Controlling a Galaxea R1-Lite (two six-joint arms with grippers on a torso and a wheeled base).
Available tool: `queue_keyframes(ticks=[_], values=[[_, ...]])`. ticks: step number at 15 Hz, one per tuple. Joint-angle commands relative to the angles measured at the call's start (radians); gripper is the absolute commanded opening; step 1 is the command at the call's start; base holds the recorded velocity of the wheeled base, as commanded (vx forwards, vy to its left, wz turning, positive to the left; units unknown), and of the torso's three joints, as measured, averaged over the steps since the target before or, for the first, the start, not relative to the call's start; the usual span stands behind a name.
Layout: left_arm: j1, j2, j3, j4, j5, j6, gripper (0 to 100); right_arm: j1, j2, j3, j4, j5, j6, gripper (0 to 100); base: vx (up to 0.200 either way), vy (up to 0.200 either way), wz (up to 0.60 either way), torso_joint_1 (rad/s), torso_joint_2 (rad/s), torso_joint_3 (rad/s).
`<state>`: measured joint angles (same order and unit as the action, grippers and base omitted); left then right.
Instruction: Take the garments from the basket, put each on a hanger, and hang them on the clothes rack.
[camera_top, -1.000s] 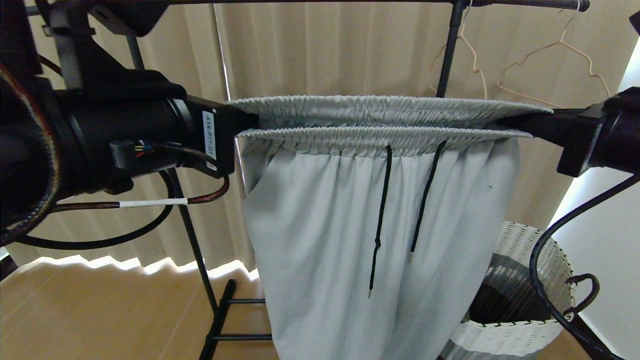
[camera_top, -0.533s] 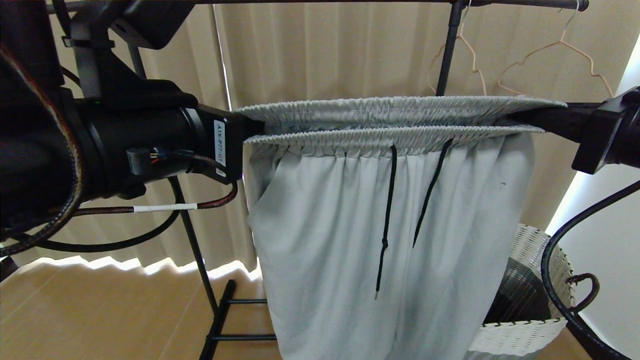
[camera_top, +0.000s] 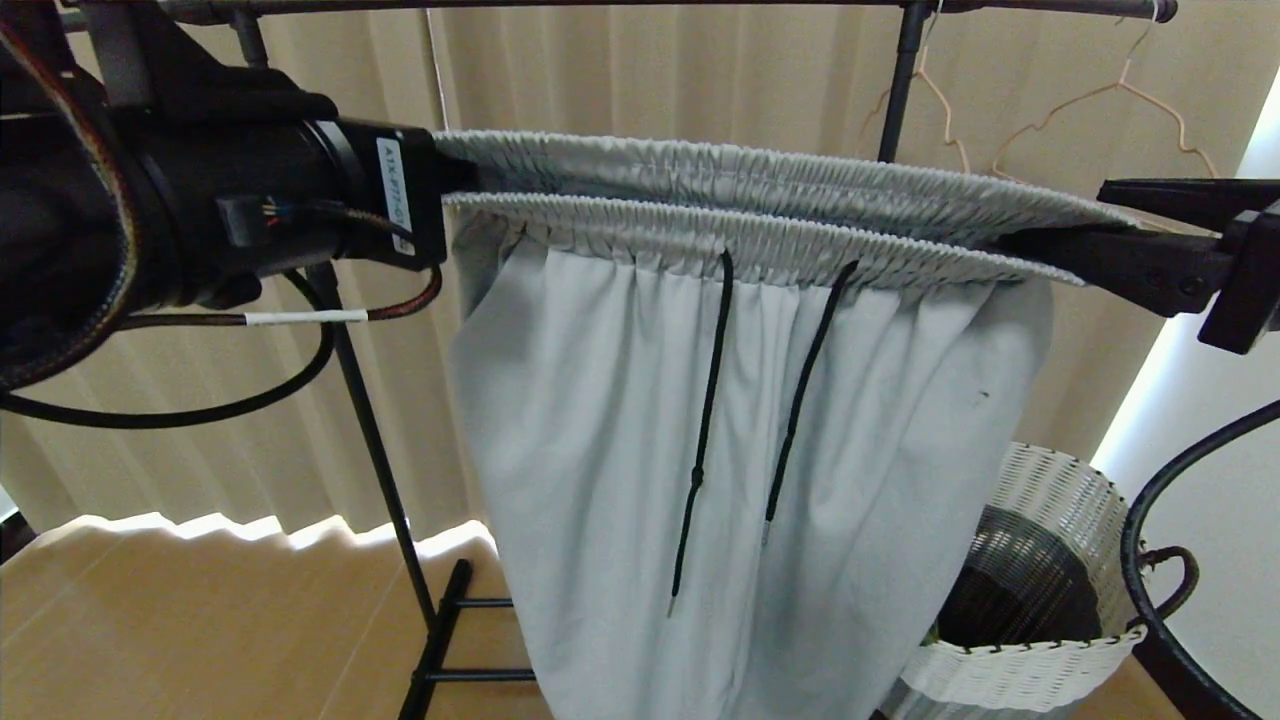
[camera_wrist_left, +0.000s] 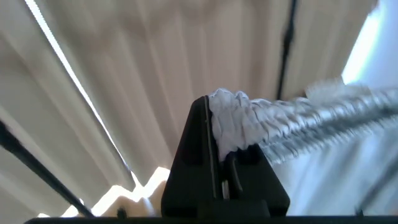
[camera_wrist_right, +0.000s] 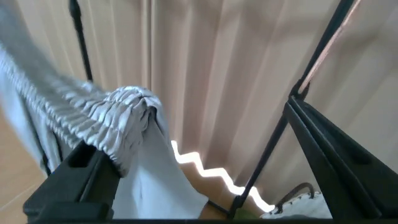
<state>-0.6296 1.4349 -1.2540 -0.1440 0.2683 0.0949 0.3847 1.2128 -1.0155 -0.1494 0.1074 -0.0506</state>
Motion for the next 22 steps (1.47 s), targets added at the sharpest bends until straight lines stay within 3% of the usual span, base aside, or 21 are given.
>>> queue_keyframes(ticks=[1, 3, 9, 11, 16, 19, 21, 22], values=[[0.022, 0.035, -0.027, -0.032, 0.026, -0.001, 0, 0.002, -0.038, 0.008, 0.002, 0.021, 0.005, 100, 0.0, 0.0, 0.0, 0.0, 0.0, 0.0], [0.022, 0.053, -0.024, -0.062, 0.071, -0.001, 0, 0.0, -0.052, 0.009, 0.004, 0.037, 0.031, 100, 0.0, 0.0, 0.0, 0.0, 0.0, 0.0], [0.022, 0.052, -0.019, -0.06, 0.072, 0.0, 0, 0.0, -0.071, 0.034, -0.001, 0.049, 0.035, 100, 0.0, 0.0, 0.0, 0.0, 0.0, 0.0], [0.022, 0.052, -0.016, -0.057, 0.072, 0.0, 0, 0.0, -0.098, 0.072, -0.001, 0.138, 0.034, 100, 0.0, 0.0, 0.0, 0.0, 0.0, 0.0], [0.022, 0.05, 0.024, -0.055, 0.072, 0.0, 0, 0.0, -0.102, 0.087, -0.003, 0.172, 0.029, 100, 0.0, 0.0, 0.0, 0.0, 0.0, 0.0], [0.034, 0.021, 0.074, -0.052, 0.074, 0.035, 0, -0.032, -0.101, 0.087, 0.013, 0.146, -0.014, 100, 0.0, 0.0, 0.0, 0.0, 0.0, 0.0], [0.123, -0.076, 0.191, -0.055, 0.071, 0.141, 0, -0.152, -0.104, 0.117, 0.059, 0.044, -0.117, 100, 0.0, 0.0, 0.0, 0.0, 0.0, 0.0], [0.143, -0.103, 0.217, -0.055, 0.066, 0.157, 0, -0.168, -0.107, 0.132, 0.06, 0.02, -0.144, 100, 0.0, 0.0, 0.0, 0.0, 0.0, 0.0]])
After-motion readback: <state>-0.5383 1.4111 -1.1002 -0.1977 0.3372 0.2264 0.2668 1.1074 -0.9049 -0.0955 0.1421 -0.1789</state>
